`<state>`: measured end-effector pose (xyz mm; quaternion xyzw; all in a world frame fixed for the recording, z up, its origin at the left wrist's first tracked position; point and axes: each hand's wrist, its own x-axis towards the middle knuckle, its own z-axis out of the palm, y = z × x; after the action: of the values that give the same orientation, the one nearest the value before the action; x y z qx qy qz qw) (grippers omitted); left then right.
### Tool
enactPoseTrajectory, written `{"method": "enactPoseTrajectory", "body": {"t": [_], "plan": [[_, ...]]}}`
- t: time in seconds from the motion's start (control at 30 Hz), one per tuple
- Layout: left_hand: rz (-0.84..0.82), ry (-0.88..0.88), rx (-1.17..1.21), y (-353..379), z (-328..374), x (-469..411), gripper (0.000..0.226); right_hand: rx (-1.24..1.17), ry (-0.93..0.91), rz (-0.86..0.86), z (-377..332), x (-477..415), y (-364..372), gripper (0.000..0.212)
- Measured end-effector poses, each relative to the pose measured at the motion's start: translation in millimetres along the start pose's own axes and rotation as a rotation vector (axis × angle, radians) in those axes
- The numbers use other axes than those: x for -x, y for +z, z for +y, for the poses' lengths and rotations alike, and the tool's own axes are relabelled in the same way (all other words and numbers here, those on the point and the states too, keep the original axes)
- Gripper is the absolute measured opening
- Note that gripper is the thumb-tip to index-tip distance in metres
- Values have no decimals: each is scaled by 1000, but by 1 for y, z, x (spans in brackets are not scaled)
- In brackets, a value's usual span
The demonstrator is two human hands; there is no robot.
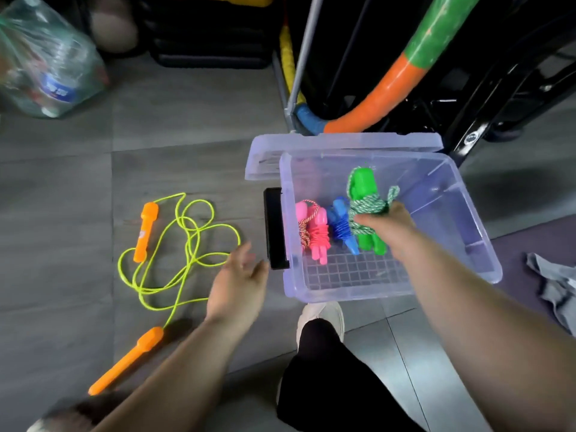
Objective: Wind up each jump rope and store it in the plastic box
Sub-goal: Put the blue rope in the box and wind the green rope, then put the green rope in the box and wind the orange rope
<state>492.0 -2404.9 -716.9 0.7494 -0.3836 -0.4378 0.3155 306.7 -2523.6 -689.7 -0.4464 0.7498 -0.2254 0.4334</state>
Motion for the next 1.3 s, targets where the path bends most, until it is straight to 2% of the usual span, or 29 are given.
{"method": "enactPoseTrajectory", "body": {"t": [0.07, 0.13, 0.2, 0.27, 0.33, 0.4, 0.53, 0.73, 0.87, 0.97, 1.03, 1.1, 1.17, 1.2, 1.23, 1.3], "plan": [[0, 99, -78, 26, 11, -14, 57, 58, 64, 95, 29, -23, -1, 19], [-3, 214, -214, 46, 15, -31, 64, 74, 137, 105, 55, -43, 5, 37], [-30, 303, -363, 59, 2, -48, 65, 86, 170, 130, 71, -64, 11, 32], [12, 477, -468, 68, -17, -60, 62, 130, 179, 159, 84, -87, 11, 31], [72, 597, -427, 75, -33, -68, 54, 192, 194, 133, 91, -111, 10, 59], [91, 635, -369, 80, -43, -73, 51, 251, 207, 120, 95, -134, 15, 72], [129, 690, -346, 84, -49, -77, 53, 292, 191, 154, 99, -163, 30, 63], [125, 654, -339, 83, -46, -73, 55, 443, 181, 86, 111, -173, 36, 57], [125, 660, -346, 84, -48, -74, 54, 397, 229, -53, 116, -177, 33, 48], [110, 652, -318, 84, -47, -73, 54, 455, 253, -209, 121, -172, 28, 14], [104, 657, -303, 85, -48, -73, 53, 482, 237, -249, 123, -173, 29, 21], [94, 654, -300, 85, -49, -74, 52, 487, 202, -230, 125, -177, 34, 16], [92, 652, -300, 85, -49, -75, 52, 436, 217, -159, 130, -182, 36, 62], [92, 647, -300, 84, -49, -75, 52, 436, 226, -125, 128, -179, 35, 77], [93, 644, -304, 84, -48, -75, 52, 463, 213, -78, 125, -177, 36, 86], [110, 664, -313, 83, -48, -74, 52, 505, 183, -33, 120, -175, 32, 90]]}}
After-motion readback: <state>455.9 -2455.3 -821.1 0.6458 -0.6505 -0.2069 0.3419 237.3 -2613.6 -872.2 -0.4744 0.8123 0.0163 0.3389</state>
